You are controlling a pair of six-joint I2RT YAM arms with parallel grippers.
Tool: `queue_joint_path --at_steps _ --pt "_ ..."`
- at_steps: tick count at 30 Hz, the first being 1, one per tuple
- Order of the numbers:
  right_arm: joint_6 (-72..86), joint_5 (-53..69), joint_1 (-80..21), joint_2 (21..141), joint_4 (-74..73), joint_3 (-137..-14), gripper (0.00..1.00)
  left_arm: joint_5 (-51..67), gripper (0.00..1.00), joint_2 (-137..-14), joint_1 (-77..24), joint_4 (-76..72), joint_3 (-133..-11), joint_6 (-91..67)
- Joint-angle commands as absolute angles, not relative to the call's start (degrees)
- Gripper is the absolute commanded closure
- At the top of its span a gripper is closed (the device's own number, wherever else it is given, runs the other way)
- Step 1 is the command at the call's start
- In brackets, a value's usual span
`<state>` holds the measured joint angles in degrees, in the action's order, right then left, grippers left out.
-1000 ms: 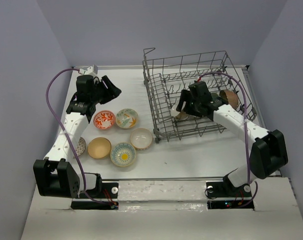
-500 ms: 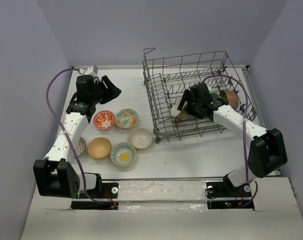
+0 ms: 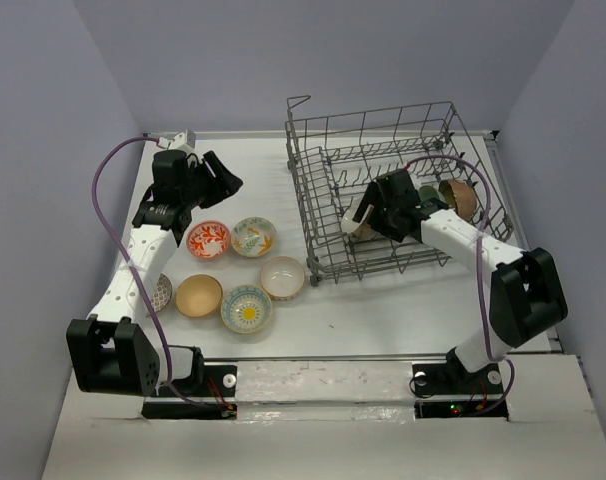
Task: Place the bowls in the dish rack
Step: Pick up the bowl from the dish rack.
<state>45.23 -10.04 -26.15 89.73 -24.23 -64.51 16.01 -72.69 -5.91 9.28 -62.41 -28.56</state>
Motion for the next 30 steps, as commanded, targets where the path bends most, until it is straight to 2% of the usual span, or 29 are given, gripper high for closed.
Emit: queue_joint_path --at_steps 1,7,16,20,23,30 --pt "46.41 -10.46 -25.75 90.61 -19.43 -63.37 0.10 16.08 0.36 -71.54 -6.06 7.65 -63.63 -27.60" --pt "45.44 -11.60 -25.75 91.23 -17.49 -63.02 0.12 16.08 0.36 -71.54 -6.06 7.65 -63.54 -27.60" --pt "42.81 -14.15 -25.75 91.05 -14.94 -62.93 0.27 16.17 0.36 -71.63 -6.07 7.47 -63.37 -27.60" --pt "41.40 -14.50 -25.75 91.06 -14.59 -63.37 0.40 16.08 0.36 -71.63 -6.06 7.56 -63.37 -27.68" --pt "40.17 -15.12 -25.75 90.36 -14.50 -63.54 0.45 16.08 0.36 -71.63 -6.07 7.56 -63.37 -27.60" --pt "35.60 -15.82 -25.75 87.81 -14.76 -64.51 0.49 16.08 0.36 -71.98 -6.15 7.38 -63.37 -27.77"
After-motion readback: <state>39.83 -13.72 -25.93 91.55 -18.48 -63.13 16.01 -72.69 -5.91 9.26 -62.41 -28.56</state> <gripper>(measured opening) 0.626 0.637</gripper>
